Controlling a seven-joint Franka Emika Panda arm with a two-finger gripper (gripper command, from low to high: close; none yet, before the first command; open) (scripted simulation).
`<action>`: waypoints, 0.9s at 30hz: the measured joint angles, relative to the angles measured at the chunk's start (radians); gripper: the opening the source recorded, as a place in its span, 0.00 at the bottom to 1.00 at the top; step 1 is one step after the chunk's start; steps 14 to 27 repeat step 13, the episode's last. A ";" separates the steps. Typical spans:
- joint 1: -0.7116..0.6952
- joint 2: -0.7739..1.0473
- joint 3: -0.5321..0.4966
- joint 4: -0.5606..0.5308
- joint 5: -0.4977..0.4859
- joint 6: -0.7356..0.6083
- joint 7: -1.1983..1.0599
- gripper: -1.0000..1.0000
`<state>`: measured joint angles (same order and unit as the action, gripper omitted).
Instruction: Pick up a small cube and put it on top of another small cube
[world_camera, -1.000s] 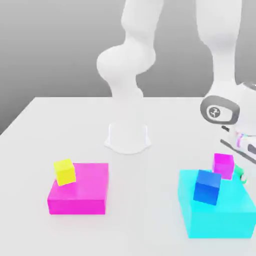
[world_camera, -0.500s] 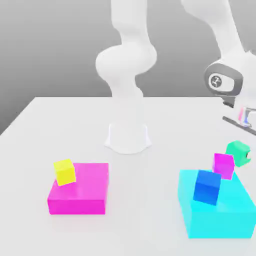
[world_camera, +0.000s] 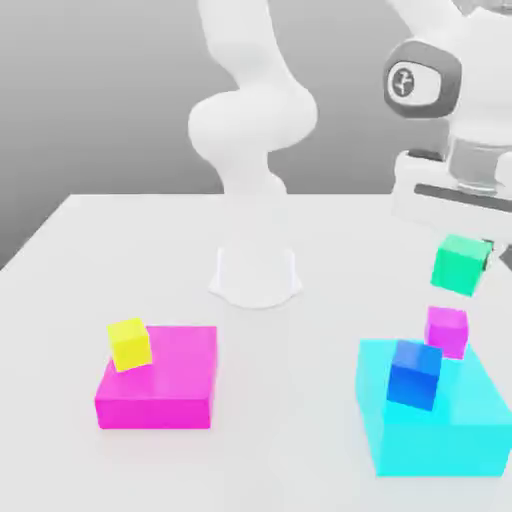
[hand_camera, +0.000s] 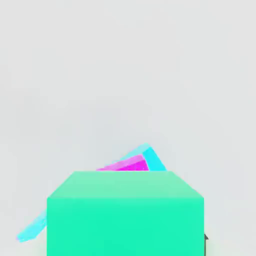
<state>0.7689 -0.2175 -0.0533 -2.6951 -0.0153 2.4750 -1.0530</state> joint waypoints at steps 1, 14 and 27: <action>0.001 0.030 -0.002 -0.010 -0.001 0.040 -0.001 0.00; -0.001 -0.060 -0.001 0.019 -0.005 -0.076 0.001 1.00; -0.001 -0.060 -0.001 0.019 -0.005 -0.076 0.001 1.00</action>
